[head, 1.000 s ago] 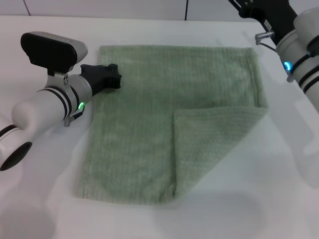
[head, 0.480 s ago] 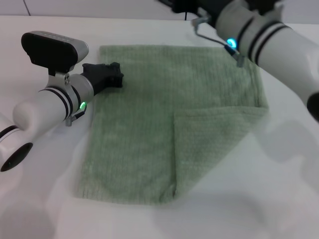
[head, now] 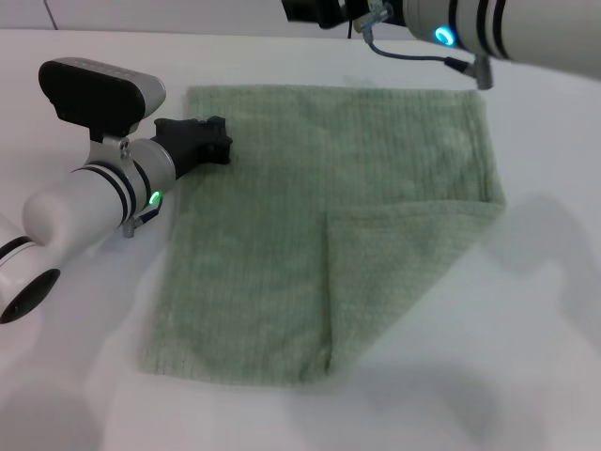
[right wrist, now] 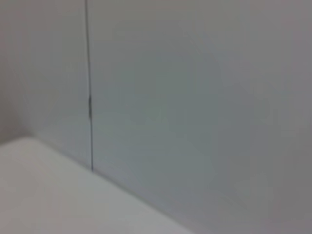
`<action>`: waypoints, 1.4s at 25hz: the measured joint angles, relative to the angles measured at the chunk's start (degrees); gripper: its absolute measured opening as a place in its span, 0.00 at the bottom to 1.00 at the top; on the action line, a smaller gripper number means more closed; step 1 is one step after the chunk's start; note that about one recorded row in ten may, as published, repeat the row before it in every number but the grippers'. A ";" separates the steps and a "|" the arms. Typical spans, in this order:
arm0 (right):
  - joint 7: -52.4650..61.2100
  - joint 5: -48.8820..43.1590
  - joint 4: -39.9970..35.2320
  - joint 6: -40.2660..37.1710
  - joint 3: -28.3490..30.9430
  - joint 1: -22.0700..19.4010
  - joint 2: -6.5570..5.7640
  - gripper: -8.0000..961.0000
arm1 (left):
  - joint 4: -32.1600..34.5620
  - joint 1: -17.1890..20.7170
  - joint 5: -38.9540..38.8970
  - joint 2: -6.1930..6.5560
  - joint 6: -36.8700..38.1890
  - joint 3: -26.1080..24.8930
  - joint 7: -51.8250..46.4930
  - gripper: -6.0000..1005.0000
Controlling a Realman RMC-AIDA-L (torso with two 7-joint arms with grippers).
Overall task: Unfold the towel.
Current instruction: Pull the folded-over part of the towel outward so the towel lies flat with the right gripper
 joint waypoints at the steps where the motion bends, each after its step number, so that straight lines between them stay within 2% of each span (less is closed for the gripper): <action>1: -1.81 0.13 -2.31 7.28 1.62 1.31 0.02 0.86 | -0.18 0.10 0.00 0.04 0.01 0.00 0.00 0.01; 2: -1.81 0.13 -2.31 7.28 1.62 1.31 0.02 0.86 | -0.35 0.23 0.00 0.12 0.02 0.00 0.04 0.01; 5: -5.80 2.51 -4.57 17.97 4.98 3.70 0.04 0.86 | -0.41 0.24 0.00 0.13 0.05 0.00 0.19 0.01; 6: -9.50 6.39 -4.47 25.46 8.05 6.02 0.03 0.86 | -0.43 0.24 0.00 0.13 0.07 0.00 0.25 0.01; 7: -9.50 6.39 -4.47 25.46 8.05 6.02 0.03 0.86 | -0.44 0.24 -0.01 0.13 0.10 0.00 0.32 0.01; 11: -16.67 12.85 1.10 38.61 15.46 11.81 -0.03 0.86 | -0.45 0.24 -0.01 0.12 0.38 0.00 0.42 0.01; 12: -17.56 13.55 2.40 39.94 16.41 12.60 -0.03 0.86 | -0.45 0.24 -0.01 0.12 0.50 0.00 0.42 0.01; 15: -19.54 14.71 5.49 42.41 18.38 14.13 -0.05 0.86 | -0.44 0.24 -0.01 0.12 0.61 0.00 0.42 0.01; 18: -24.98 15.50 13.06 44.98 22.23 16.98 -0.02 0.86 | -0.96 0.40 0.05 0.12 0.64 0.00 0.48 0.01; 29: -30.30 17.06 20.20 45.02 22.59 19.11 0.09 0.85 | -1.05 0.50 0.09 0.12 0.33 0.13 0.61 0.01; 35: -31.42 17.59 20.69 44.59 22.27 19.22 0.12 0.85 | -0.55 0.40 0.09 0.09 -0.49 0.16 0.62 0.01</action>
